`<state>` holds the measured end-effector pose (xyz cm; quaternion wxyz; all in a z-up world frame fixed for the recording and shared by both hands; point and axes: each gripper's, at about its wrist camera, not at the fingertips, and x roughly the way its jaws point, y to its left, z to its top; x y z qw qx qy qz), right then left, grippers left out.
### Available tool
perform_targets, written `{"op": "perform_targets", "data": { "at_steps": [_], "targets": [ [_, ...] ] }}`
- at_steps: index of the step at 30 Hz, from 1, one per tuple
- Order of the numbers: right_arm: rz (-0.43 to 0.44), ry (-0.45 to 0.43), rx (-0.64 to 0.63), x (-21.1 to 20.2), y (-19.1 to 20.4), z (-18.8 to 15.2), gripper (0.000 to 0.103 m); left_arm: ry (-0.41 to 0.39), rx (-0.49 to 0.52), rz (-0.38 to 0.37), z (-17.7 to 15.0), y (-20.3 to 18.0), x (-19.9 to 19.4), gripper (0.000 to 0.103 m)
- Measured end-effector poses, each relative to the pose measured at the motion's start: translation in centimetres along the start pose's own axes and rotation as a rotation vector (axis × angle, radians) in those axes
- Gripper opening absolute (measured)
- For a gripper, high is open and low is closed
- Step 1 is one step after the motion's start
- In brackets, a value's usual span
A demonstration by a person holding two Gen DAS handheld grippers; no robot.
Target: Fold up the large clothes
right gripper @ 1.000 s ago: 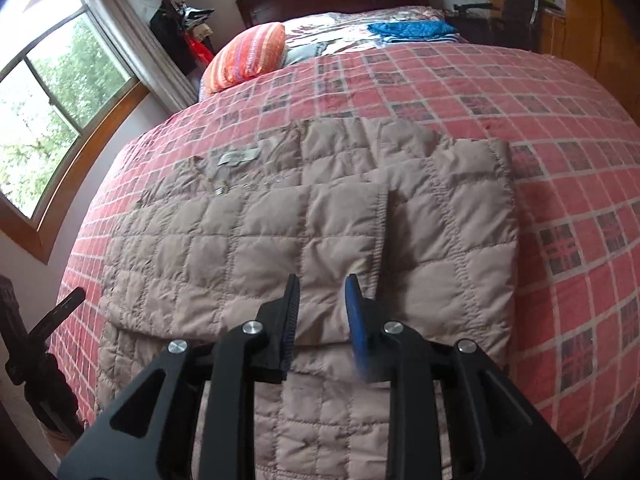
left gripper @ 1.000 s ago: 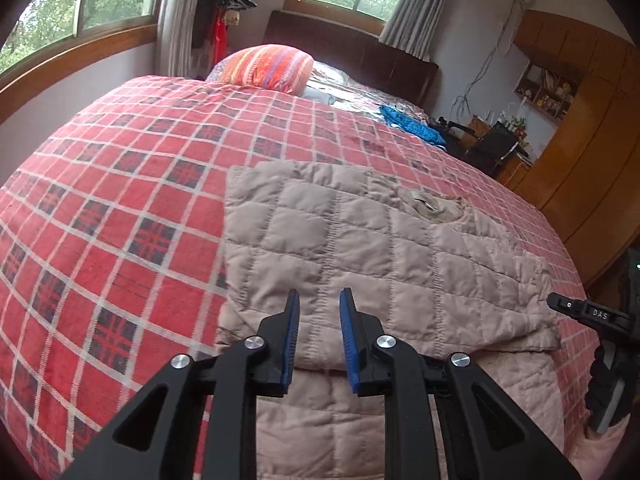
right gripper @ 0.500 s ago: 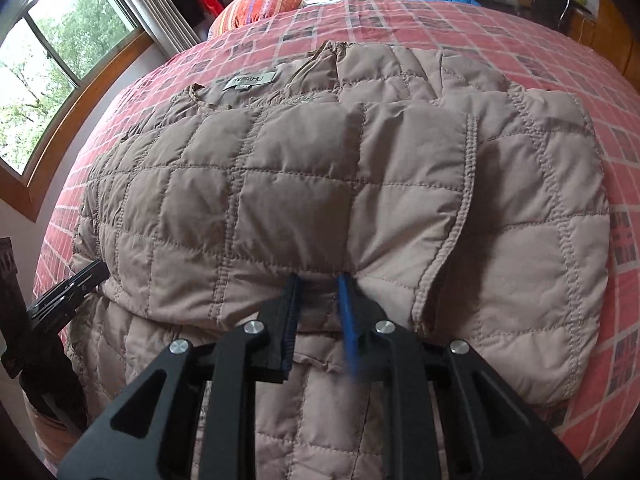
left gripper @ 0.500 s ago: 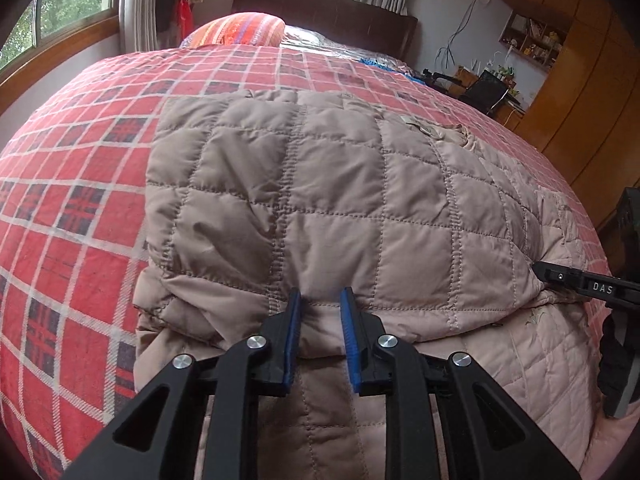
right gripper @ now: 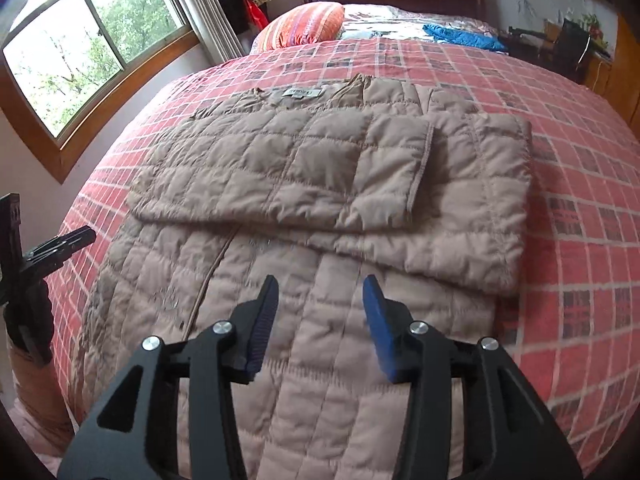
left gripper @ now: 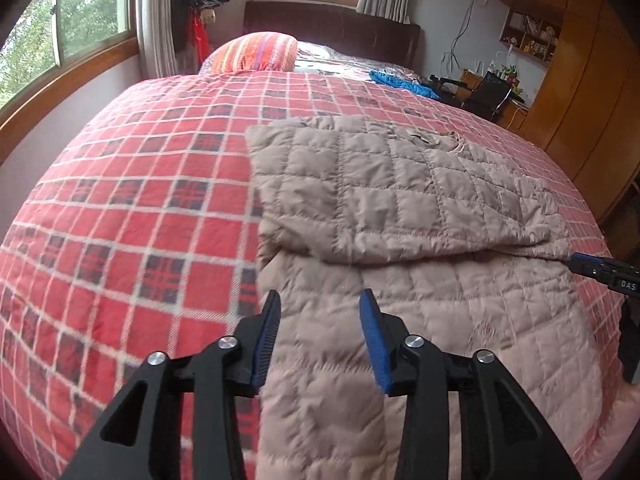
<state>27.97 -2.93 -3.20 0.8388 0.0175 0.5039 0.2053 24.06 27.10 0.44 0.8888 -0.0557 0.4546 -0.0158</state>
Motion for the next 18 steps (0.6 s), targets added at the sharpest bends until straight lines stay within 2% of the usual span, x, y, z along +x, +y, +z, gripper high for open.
{"op": "perform_targets", "data": {
  "at_steps": [6,8,11,15,18],
  "targets": [
    [-0.063,0.010,-0.004,-3.7,0.0,-8.0,0.048,0.067,-0.012,0.040,-7.5,3.1,-3.7,0.051],
    [-0.065,0.003,0.004,-5.1,-0.1,-10.6,0.050,0.083,-0.040,0.029,-9.5,3.9,-4.5,0.051],
    [-0.092,-0.015,0.029,-7.0,-0.2,-13.7,0.060,0.095,-0.070,0.013,-12.2,4.5,-5.8,0.053],
    [-0.119,-0.009,0.062,-8.9,-0.7,-17.1,0.063,0.125,-0.097,-0.043,-14.8,4.4,-6.7,0.055],
    [-0.140,0.001,0.106,-9.7,-1.9,-19.0,0.065,0.138,-0.096,-0.052,-16.3,3.9,-7.0,0.058]
  ]
}}
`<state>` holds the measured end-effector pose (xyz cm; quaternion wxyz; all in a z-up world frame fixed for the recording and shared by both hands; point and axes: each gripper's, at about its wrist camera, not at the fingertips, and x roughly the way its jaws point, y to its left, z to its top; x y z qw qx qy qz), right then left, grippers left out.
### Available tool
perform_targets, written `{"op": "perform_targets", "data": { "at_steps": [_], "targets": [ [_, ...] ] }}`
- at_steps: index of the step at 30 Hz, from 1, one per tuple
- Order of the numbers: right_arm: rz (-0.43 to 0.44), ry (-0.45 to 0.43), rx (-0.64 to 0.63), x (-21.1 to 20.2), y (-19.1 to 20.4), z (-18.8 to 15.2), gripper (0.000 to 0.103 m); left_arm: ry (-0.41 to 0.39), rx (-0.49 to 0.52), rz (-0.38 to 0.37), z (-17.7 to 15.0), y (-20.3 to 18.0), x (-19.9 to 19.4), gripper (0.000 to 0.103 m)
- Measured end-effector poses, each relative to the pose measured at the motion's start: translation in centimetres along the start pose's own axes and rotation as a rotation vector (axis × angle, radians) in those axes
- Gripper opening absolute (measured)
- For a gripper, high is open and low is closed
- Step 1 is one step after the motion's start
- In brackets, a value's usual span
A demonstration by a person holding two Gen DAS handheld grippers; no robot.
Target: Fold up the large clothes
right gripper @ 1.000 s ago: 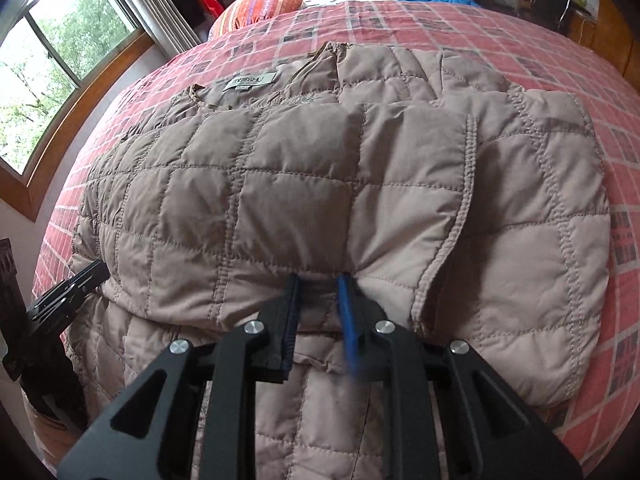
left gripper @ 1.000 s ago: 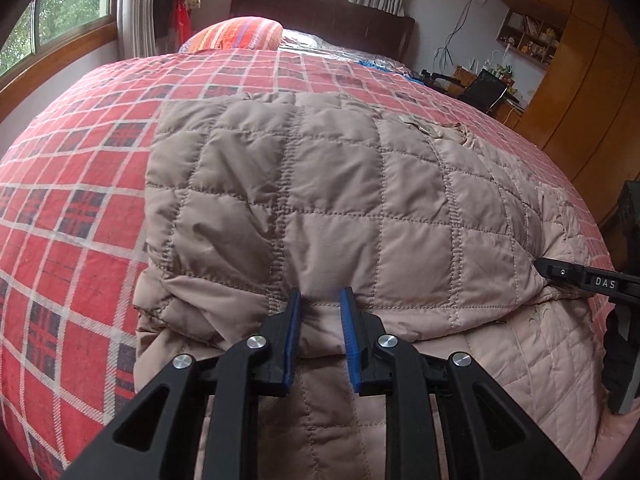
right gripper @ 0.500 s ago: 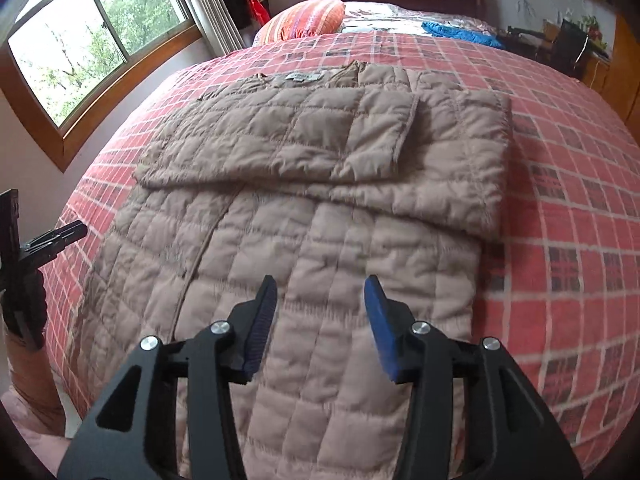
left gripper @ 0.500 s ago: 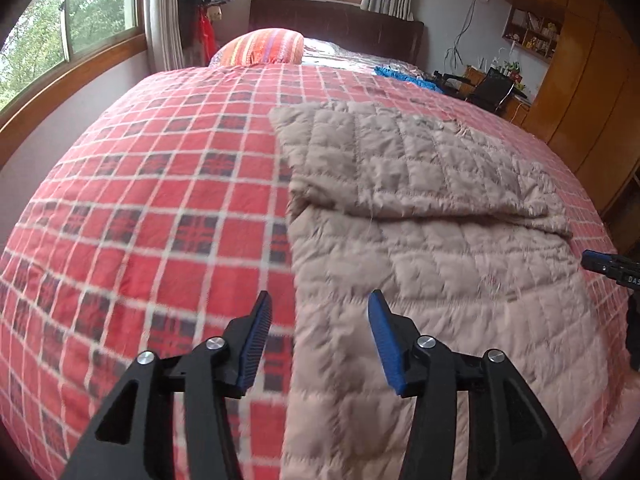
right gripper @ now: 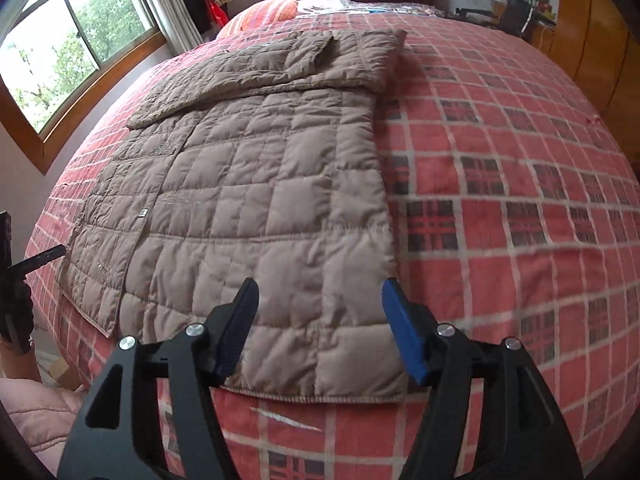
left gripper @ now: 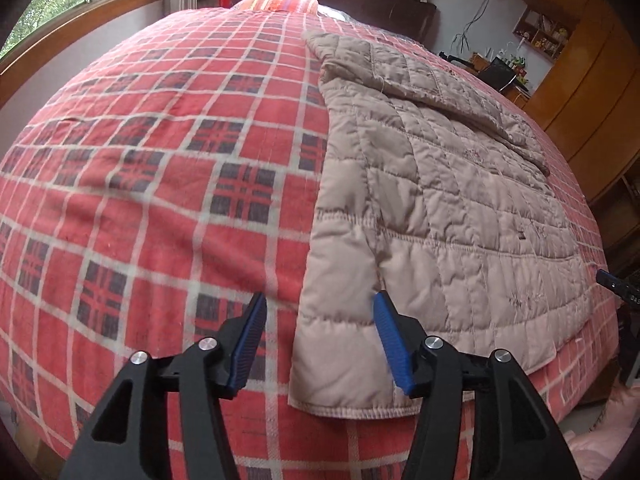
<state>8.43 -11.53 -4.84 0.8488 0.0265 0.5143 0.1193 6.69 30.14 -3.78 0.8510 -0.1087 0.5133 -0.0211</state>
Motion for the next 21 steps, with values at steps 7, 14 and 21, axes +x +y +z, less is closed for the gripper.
{"op": "perform_targets", "data": {
  "at_steps": [7,14,21],
  "targets": [
    [0.017,0.056,0.078,0.7,-3.3,-2.2,0.066,0.024,-0.043,-0.063,-2.0,0.6,0.5,0.063],
    [0.078,0.099,0.069,3.0,-3.1,-3.3,0.056,0.021,-0.015,-0.103,-2.7,-0.8,0.6,0.067],
    [0.110,0.092,0.025,2.9,-2.0,-3.6,0.020,0.039,-0.071,-0.160,-2.5,-0.5,0.8,0.025]
  ]
}}
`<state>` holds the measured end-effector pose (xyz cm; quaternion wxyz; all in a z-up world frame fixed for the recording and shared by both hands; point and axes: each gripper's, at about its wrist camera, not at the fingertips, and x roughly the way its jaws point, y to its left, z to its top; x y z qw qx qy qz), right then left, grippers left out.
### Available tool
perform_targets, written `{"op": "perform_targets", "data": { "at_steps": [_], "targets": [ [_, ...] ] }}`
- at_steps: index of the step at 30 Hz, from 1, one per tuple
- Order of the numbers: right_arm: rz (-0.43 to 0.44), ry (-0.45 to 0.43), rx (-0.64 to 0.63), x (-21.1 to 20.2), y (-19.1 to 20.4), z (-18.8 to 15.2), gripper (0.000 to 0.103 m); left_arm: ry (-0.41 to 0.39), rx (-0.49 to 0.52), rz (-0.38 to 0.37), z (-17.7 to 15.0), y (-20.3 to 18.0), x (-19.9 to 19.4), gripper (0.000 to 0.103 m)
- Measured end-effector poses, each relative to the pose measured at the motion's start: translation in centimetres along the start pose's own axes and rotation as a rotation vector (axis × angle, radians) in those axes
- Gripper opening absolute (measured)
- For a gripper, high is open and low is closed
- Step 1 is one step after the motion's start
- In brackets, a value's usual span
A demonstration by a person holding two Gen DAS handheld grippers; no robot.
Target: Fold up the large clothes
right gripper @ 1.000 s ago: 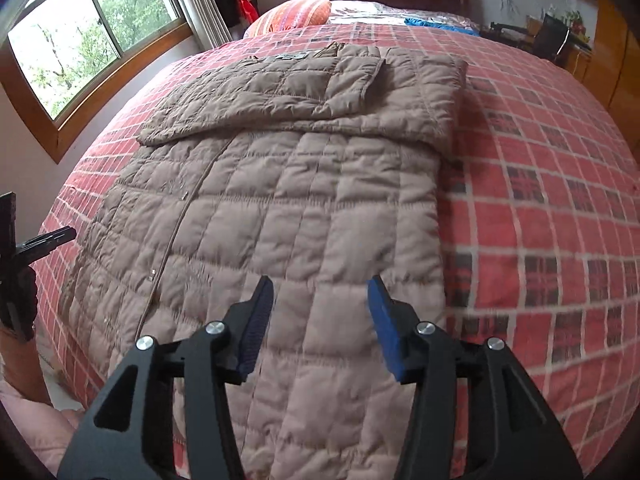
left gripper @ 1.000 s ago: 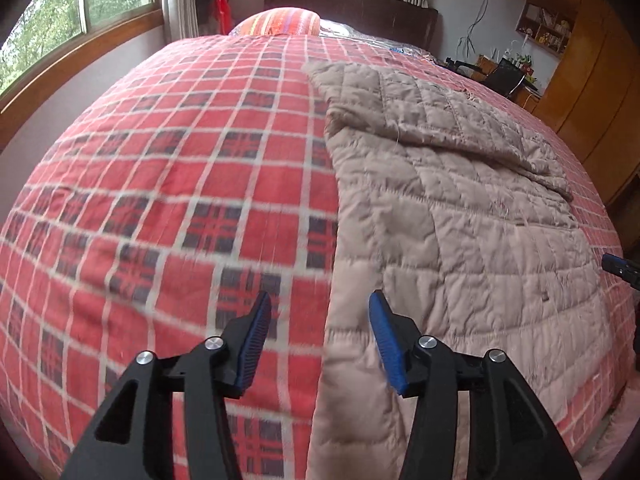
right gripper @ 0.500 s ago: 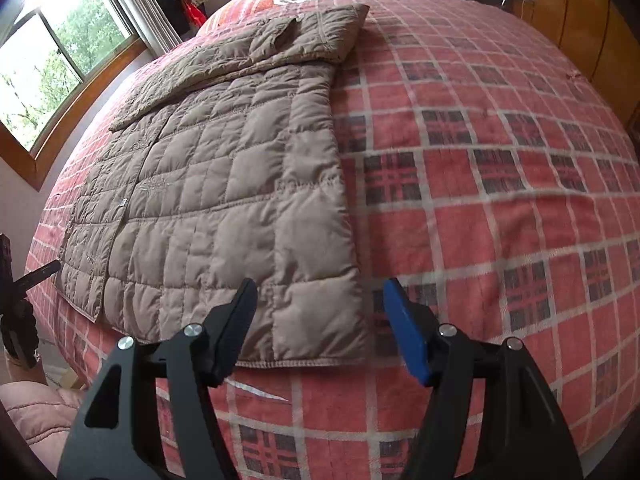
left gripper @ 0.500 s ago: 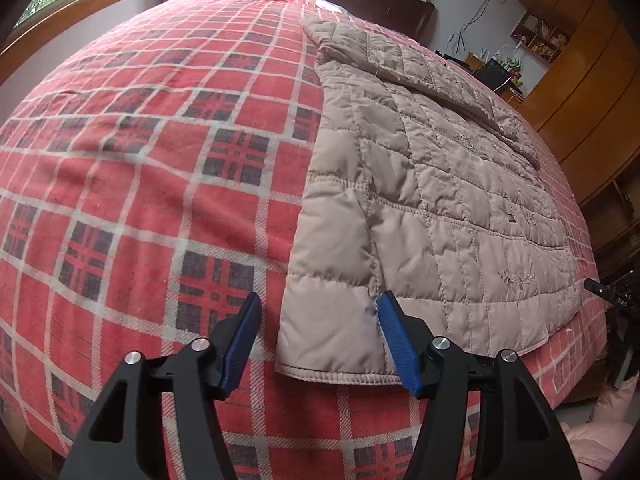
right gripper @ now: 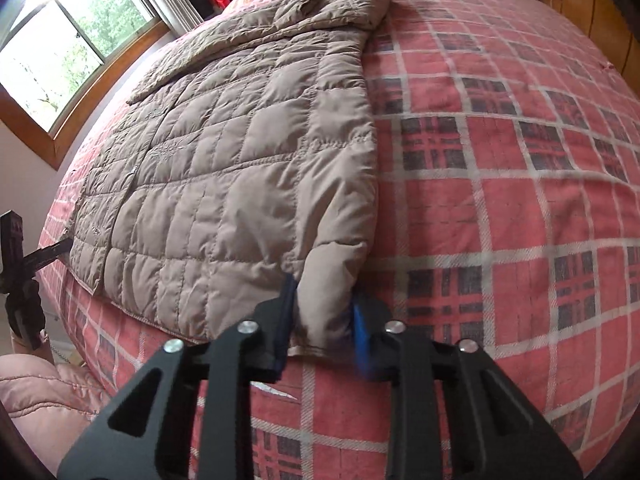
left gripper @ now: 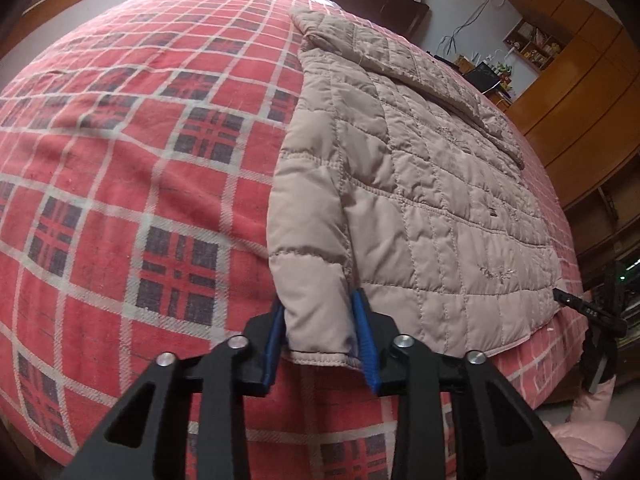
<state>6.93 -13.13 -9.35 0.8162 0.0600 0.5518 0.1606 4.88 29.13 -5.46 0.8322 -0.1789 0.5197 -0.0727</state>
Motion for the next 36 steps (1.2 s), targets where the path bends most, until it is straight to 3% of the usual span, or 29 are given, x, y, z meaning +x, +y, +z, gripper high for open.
{"op": "perform_targets", "data": {
  "at_steps": [6,19,29,36],
  "targets": [
    [0.024,-0.021,0.014,-0.7,0.1,0.1,0.011,-0.026,0.011,0.002,-0.1,-1.0,-0.5,0.016],
    [0.074,-0.131,-0.012,-4.5,1.1,3.0,0.009,-0.154,0.130,-0.023,2.6,-4.3,-3.6,0.014],
    [0.092,-0.190,-0.034,-6.0,1.9,9.2,0.009,-0.264,0.179,-0.029,8.5,-5.9,-4.6,0.014],
    [0.132,-0.184,0.014,-5.2,0.6,15.9,0.009,-0.294,0.130,-0.030,15.5,-5.8,-2.8,0.014]
  ]
}}
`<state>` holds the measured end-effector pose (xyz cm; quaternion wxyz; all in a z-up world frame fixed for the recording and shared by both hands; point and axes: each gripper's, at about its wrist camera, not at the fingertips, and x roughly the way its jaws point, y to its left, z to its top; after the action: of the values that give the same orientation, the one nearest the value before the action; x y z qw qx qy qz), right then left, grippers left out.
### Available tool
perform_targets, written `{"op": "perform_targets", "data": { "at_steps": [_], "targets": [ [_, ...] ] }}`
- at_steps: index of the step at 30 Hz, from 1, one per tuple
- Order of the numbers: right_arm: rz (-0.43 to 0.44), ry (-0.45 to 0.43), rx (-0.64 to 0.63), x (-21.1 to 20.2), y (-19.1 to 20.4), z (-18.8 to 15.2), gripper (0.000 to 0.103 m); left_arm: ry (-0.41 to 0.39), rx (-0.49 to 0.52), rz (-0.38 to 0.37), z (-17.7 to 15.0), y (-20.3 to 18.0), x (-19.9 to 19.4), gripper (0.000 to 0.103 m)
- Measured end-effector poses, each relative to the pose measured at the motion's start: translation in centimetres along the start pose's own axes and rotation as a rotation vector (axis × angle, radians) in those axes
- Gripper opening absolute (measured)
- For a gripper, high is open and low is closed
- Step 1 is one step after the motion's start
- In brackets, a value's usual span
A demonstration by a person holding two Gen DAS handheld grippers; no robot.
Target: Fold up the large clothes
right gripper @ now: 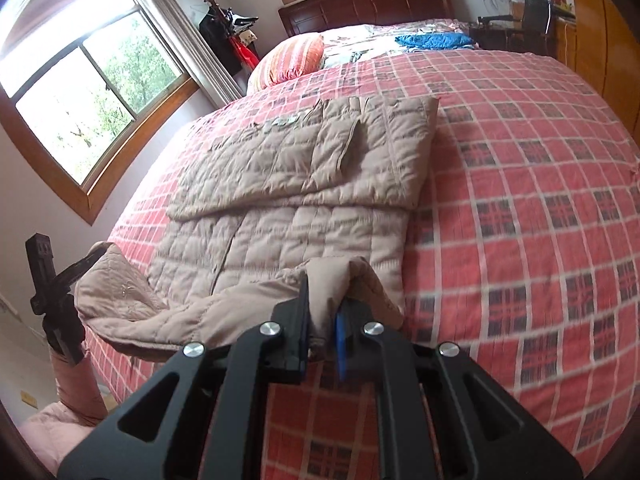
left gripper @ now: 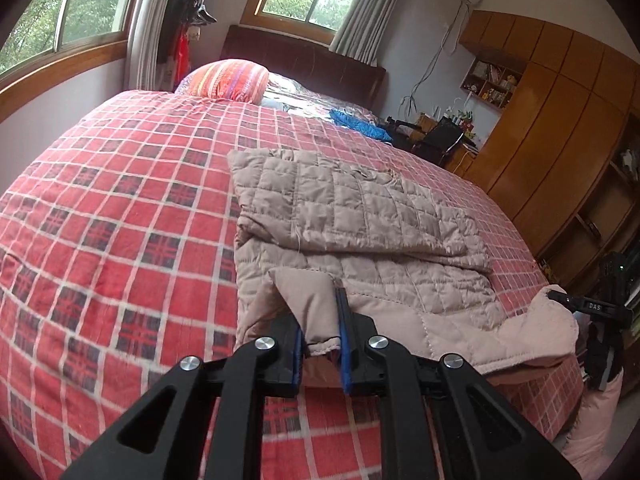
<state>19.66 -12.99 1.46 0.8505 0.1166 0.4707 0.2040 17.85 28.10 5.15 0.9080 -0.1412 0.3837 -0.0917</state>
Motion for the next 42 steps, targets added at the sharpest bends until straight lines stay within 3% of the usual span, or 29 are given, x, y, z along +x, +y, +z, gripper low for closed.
{"op": "perform_targets", "data": {
  "at_steps": [7,16,22,25,26,27,29,33,35,39,41,42],
  "targets": [
    [0.051,0.059,0.102,4.2,-2.9,5.7,0.009,0.051,-0.070,-0.004,4.3,2.1,6.1,0.014],
    [0.066,0.149,0.228,11.5,-7.1,9.7,0.012,0.135,-0.132,0.030,7.4,5.0,14.5,0.017],
    [0.092,0.120,0.228,12.0,-7.6,10.2,0.025,0.165,-0.205,-0.017,7.9,6.7,16.8,0.024],
    [0.124,0.056,0.190,10.0,-6.9,9.8,0.055,0.137,-0.187,-0.051,8.0,6.3,15.1,0.036],
    [0.121,0.028,0.179,9.3,-6.6,9.9,0.077,0.124,-0.179,-0.059,8.0,6.1,14.4,0.041],
    [0.105,-0.010,0.161,8.4,-6.3,9.9,0.086,0.107,-0.175,-0.067,8.0,5.9,13.7,0.050],
    [0.086,-0.026,0.127,7.6,-5.6,9.8,0.085,0.063,-0.164,-0.046,8.2,5.8,12.2,0.059],
    [0.017,-0.006,0.060,7.5,-4.3,9.2,0.076,0.032,-0.101,0.034,7.6,5.3,10.6,0.060],
    [-0.051,0.008,0.043,7.9,-4.2,8.8,0.076,0.045,-0.081,0.058,6.9,5.4,10.5,0.061],
    [-0.049,0.070,0.072,9.7,-5.4,8.0,0.068,0.082,-0.047,0.128,5.4,5.7,11.4,0.063],
    [-0.081,0.088,0.076,10.5,-5.7,7.9,0.067,0.113,-0.046,0.125,4.7,5.9,12.2,0.063],
    [-0.086,0.101,0.079,11.1,-5.8,7.8,0.060,0.124,-0.049,0.118,4.5,5.8,12.6,0.063]
  ]
}}
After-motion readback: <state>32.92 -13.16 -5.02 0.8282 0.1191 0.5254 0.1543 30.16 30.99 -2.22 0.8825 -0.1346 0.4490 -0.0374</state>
